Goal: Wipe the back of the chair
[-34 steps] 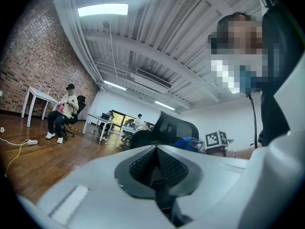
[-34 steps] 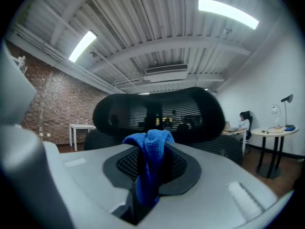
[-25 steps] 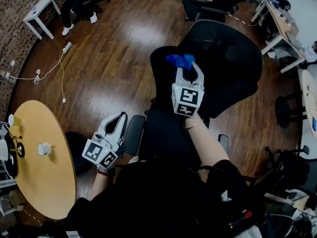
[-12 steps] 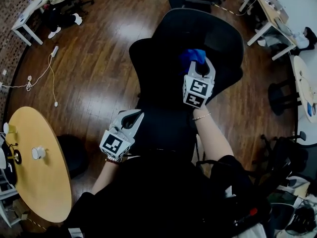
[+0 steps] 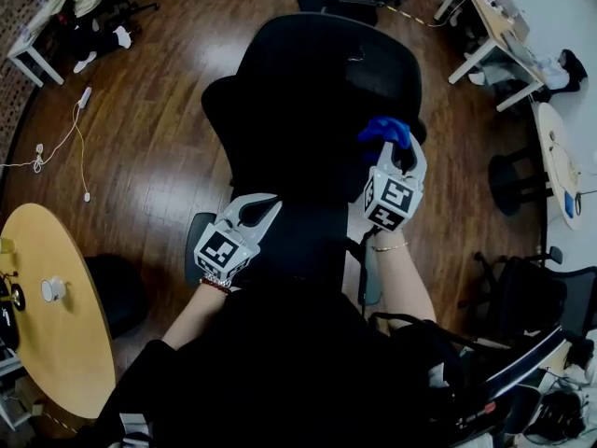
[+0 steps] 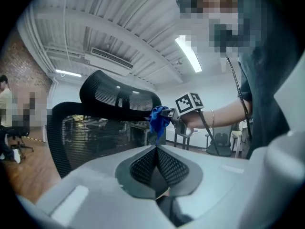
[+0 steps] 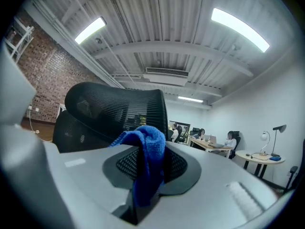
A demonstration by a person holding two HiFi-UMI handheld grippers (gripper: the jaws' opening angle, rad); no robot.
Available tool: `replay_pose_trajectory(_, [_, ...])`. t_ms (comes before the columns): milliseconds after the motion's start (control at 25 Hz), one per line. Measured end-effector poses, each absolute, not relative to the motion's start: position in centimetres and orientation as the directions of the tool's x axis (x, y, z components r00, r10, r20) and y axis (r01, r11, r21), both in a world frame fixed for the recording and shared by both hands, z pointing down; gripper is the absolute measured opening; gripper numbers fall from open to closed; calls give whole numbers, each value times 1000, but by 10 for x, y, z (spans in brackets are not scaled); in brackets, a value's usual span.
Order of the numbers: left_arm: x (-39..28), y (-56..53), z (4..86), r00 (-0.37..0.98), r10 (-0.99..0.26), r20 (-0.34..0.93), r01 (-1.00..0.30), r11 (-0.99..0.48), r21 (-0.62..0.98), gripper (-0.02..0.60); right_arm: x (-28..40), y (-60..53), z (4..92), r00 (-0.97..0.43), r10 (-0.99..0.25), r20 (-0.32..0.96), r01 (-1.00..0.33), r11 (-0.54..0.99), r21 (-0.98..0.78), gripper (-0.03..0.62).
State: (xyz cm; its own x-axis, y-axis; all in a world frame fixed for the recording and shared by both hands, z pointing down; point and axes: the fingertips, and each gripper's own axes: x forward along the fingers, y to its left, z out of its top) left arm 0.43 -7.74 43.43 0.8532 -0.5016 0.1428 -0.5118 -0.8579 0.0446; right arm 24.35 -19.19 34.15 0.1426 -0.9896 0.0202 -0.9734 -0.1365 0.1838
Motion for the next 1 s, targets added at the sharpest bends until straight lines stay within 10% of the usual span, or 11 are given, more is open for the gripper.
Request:
replay_pose_trajectory(280, [-11,-71,436,847,-519,118,-529,-844,85,0,274,-159,353,224,-972,70,-972,-218,88,80])
replay_pose_trajectory(640, [-131,-51,434,714,-688,128,-700,-705,117,0,2,-211,372,-367,-927,77,-928,370,37,81])
replay_pose_trajectory(1000, [-197,-33,433,610,-779,149,-793,-596,130,0,-141,-287,367,-339,-941,-19,-939,337,64,80])
